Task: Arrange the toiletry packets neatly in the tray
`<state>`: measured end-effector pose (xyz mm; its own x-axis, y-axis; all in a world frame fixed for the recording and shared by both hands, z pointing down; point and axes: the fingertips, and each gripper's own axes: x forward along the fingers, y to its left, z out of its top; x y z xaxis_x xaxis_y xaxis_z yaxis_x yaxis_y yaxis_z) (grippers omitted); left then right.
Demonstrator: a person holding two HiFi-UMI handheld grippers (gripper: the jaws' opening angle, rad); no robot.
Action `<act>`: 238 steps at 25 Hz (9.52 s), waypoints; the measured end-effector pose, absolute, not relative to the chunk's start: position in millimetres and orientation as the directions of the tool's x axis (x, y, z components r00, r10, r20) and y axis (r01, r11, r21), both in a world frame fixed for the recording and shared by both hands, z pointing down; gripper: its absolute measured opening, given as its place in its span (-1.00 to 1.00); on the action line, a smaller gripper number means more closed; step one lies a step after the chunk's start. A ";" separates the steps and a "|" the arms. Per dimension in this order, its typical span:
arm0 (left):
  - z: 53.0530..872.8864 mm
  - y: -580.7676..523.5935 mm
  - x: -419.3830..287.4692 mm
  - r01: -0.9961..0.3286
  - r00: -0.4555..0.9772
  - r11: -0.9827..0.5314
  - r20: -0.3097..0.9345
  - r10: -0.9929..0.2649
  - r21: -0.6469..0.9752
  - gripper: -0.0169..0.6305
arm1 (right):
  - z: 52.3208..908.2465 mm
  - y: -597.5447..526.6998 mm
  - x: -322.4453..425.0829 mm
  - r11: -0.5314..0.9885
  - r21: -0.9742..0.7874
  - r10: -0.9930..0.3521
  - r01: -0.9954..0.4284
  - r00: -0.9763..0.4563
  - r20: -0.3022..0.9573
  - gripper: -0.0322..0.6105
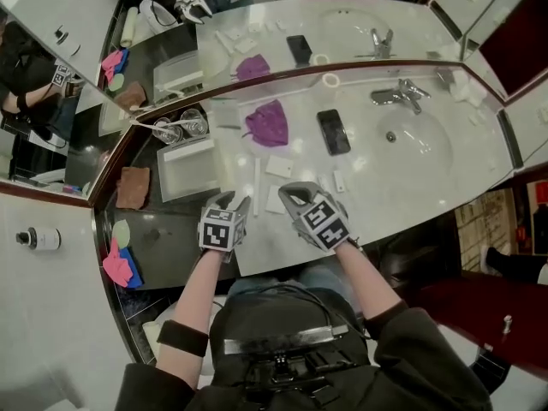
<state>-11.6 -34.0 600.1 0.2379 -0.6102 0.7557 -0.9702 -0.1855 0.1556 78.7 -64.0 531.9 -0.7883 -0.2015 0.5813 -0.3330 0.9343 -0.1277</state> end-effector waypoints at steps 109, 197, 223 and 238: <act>677.3 -79.1 -262.2 0.197 -0.529 0.438 0.471 -0.706 0.877 -0.74 | 550.7 -128.4 -127.5 0.998 -0.032 -0.015 -0.045 -0.779 0.627 -0.89; 548.4 -2.7 -136.1 -0.994 0.109 -0.096 0.606 -0.788 0.054 -0.94 | 703.3 -156.8 41.0 0.979 0.057 -0.135 -0.194 -0.418 0.898 0.29; 548.9 24.4 -154.3 -0.998 0.027 0.016 0.613 -0.789 0.064 -0.94 | 724.2 -157.6 44.9 0.974 -0.049 -0.050 -0.221 -0.422 0.905 -0.01; 531.8 40.0 -156.5 -0.995 0.096 -0.058 0.550 -0.829 0.087 -0.94 | 561.2 -84.4 -0.1 0.951 0.027 -0.234 -0.307 -0.662 0.712 0.01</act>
<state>-156.5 40.0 531.8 0.0962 -0.8295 0.5502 -0.9945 -0.0578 0.0868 -0.1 -84.4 561.2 -0.6620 -0.2340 0.7121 -0.3067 0.9514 0.0274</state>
